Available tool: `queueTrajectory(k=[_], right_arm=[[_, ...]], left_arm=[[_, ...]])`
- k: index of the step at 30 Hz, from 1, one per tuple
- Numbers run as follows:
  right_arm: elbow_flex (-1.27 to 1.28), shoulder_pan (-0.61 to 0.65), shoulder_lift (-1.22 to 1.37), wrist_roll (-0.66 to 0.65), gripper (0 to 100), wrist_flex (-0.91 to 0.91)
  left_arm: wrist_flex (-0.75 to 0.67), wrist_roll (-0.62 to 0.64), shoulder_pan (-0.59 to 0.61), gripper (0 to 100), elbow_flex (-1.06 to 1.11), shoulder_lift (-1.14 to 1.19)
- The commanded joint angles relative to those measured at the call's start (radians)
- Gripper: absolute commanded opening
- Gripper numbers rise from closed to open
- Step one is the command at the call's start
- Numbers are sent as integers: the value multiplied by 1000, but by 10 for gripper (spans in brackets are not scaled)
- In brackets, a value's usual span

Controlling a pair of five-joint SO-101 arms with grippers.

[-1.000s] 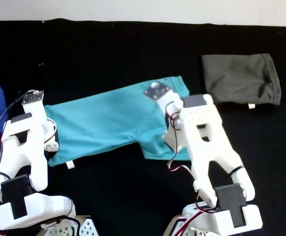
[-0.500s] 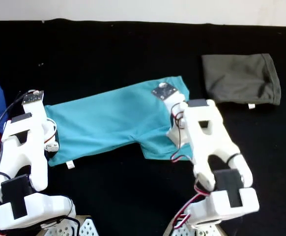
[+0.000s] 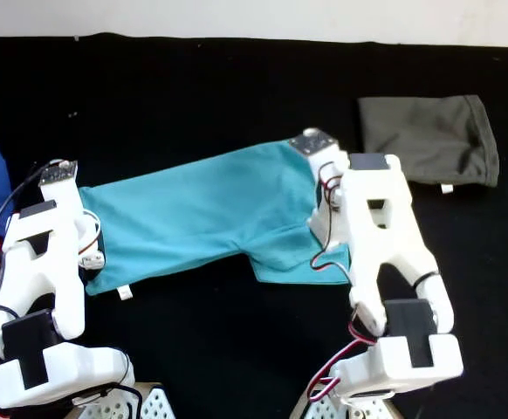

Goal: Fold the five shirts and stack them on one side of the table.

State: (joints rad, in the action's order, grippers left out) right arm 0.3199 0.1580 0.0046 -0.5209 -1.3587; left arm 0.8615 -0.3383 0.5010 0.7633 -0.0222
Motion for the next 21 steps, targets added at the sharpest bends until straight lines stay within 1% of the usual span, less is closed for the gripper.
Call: queueTrajectory(k=[1,5,10,14,19,21], right_arm=[[-39,-12,-73,-38,180,-58],[-35,-13,-74,-35,180,-18],[77,-5,-65,-35,180,117],[114,-4,-12,-35,179,160],[114,-7,19,-35,107,203],[116,-7,19,-35,94,208]], left_arm=[[-26,11,12,8,2,-2],[-26,11,12,8,2,-2],[-26,11,12,8,2,-2],[-26,11,12,8,2,-2],[-26,11,12,8,2,-2],[-26,11,12,8,2,-2]])
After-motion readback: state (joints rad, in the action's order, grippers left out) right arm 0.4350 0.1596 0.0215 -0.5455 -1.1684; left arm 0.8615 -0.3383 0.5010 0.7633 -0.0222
